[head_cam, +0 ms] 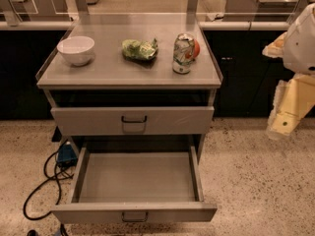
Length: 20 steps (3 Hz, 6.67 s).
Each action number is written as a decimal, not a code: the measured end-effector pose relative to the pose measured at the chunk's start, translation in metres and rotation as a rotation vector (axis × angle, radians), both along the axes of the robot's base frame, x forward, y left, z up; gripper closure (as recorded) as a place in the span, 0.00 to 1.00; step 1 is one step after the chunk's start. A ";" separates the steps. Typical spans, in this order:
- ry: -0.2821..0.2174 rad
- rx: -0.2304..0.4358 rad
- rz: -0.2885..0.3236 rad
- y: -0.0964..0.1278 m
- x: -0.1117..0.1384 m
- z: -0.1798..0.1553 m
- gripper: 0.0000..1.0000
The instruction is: Place apple into middle drawer
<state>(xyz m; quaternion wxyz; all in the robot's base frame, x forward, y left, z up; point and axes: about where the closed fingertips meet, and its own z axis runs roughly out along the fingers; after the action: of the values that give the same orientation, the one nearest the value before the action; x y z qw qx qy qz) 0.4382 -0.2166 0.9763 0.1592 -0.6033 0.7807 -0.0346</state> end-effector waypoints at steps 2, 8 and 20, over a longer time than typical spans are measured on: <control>-0.014 0.020 0.010 0.000 0.013 0.003 0.00; -0.059 0.499 -0.046 -0.009 0.145 -0.033 0.00; -0.377 1.067 -0.282 0.004 0.421 -0.095 0.00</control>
Offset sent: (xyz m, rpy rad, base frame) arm 0.0281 -0.0013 0.0024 0.0468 -0.0106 0.0239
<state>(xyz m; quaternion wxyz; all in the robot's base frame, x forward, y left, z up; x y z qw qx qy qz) 0.8592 -0.2127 0.8818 0.5713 -0.3133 0.7211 0.2357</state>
